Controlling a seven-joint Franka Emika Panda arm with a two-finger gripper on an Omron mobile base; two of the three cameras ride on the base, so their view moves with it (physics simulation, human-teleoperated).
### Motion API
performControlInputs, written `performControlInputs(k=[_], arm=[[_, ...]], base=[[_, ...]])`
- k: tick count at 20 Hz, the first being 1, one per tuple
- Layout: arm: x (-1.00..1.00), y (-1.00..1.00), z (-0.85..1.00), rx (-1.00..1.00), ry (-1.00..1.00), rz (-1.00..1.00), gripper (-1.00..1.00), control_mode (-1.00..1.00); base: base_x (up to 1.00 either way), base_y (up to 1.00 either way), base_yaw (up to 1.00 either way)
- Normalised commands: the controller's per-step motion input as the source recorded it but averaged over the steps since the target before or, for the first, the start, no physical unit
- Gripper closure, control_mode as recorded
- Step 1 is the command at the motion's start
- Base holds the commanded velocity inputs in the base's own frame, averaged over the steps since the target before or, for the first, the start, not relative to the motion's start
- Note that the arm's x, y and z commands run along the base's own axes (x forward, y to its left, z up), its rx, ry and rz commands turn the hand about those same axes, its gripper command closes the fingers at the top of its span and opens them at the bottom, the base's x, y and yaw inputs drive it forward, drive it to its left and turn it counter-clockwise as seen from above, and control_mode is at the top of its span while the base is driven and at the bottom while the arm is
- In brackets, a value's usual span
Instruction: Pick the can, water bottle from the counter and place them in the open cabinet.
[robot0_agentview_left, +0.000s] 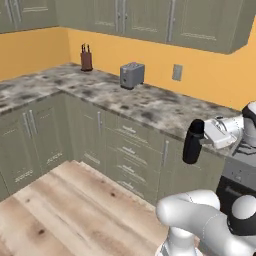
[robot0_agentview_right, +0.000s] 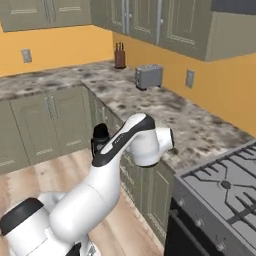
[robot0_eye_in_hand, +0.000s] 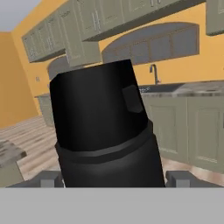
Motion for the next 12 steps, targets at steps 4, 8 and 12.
performControlInputs(k=[4,8,12], arm=[[0.00,0.00,0.00,0.00,0.00,0.00,1.00,1.00],[0.00,0.00,0.00,0.00,0.00,0.00,1.00,1.00],[0.00,0.00,0.00,0.00,0.00,0.00,1.00,1.00]], base=[[-0.18,-0.37,-0.48],[-0.17,-0.40,-0.48],[-0.05,-0.40,-0.49]])
